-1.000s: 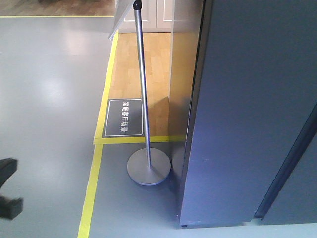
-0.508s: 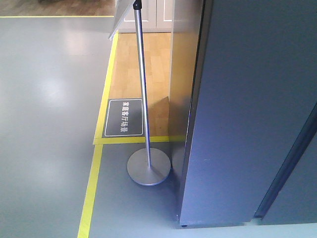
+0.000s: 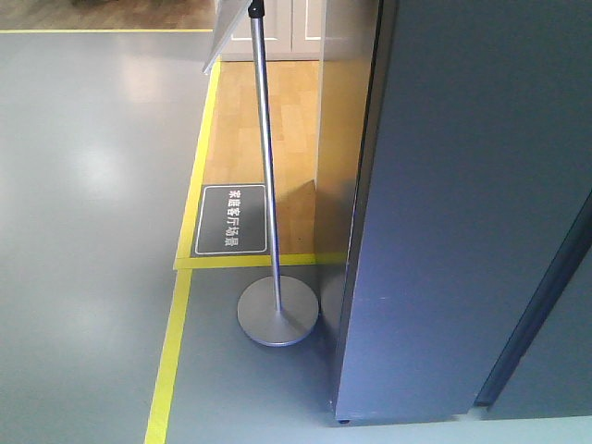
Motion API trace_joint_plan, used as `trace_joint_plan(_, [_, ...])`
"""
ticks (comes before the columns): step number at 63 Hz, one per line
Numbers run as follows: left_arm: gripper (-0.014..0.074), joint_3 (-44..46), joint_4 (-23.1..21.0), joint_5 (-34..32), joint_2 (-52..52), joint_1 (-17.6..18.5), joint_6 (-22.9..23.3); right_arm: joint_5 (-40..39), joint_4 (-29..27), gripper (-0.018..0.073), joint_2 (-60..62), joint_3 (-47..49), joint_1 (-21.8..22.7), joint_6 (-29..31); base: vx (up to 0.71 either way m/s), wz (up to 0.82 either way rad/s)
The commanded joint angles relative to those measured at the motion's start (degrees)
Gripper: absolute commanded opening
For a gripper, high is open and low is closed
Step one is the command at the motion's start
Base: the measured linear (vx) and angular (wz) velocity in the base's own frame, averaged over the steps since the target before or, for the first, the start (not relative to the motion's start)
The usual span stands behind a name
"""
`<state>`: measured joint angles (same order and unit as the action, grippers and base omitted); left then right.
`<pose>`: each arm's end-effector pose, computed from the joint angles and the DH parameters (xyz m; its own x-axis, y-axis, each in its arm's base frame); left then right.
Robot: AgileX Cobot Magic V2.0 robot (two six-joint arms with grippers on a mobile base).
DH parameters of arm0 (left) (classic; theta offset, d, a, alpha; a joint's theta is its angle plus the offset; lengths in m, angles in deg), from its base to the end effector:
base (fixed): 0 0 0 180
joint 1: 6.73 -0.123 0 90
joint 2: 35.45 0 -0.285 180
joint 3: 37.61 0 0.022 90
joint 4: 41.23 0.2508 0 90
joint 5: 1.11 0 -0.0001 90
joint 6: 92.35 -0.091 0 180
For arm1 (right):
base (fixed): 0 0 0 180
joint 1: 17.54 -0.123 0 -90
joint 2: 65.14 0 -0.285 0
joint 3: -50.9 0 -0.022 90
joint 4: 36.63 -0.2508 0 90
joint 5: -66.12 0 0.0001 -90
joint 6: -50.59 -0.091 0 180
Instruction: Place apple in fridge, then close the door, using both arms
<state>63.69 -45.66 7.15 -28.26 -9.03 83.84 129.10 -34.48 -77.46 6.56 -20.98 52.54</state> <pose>0.0566 0.0013 0.1919 -0.0716 -0.0129 -0.9974 -0.0298 0.9995 -0.0108 -0.0018 -0.0032 0.2950 -0.4912 -0.0807 -0.8673 -0.0561 0.9966 -0.0609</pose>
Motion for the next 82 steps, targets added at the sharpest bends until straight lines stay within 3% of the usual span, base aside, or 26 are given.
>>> trace_joint_plan(1, [-0.0006, -1.58, 0.25, -5.2, -0.93, 0.07, 0.01, -3.64, 0.16, 0.0004, -0.97, 1.28, -0.09, 0.3, 0.0, 0.0])
trace_joint_plan(18, [-0.0006, -1.64, 0.45, -11.79, -0.93, 0.12, -0.34, -3.64, 0.16, 0.0004, -0.97, 1.28, -0.09, 0.3, 0.0, 0.0])
trace_joint_plan(23, [-0.0006, -1.64, 2.35, -13.24, -0.93, 0.12, -0.27, -3.64, 0.16, 0.0004, -0.97, 1.28, -0.09, 0.3, 0.0, 0.0])
trace_joint_plan(39, [-0.0006, -1.64, 2.88, -11.32, -0.93, 0.12, 3.37, -3.64, 0.16, 0.0004, -0.97, 1.28, -0.09, 0.3, 0.0, 0.0])
trace_joint_plan(51, [-0.0006, -1.64, 2.76, -11.43, -0.93, 0.12, 3.38, -3.7, 0.16, 0.0004, -0.97, 1.28, -0.09, 0.3, 0.0, 0.0])
trace_joint_plan(58, [-0.0006, -1.64, 2.77, -11.43, -0.93, 0.12, 6.82, -3.7, 0.16, 0.0004, -0.97, 1.28, -0.09, 0.3, 0.0, 0.0])
trace_joint_plan(82, [-0.0006, -1.22, 2.77, -11.4, -0.93, 0.12, 7.24, -3.7, 0.16, 0.0004, -0.97, 1.28, -0.09, 0.3, 0.0, 0.0])
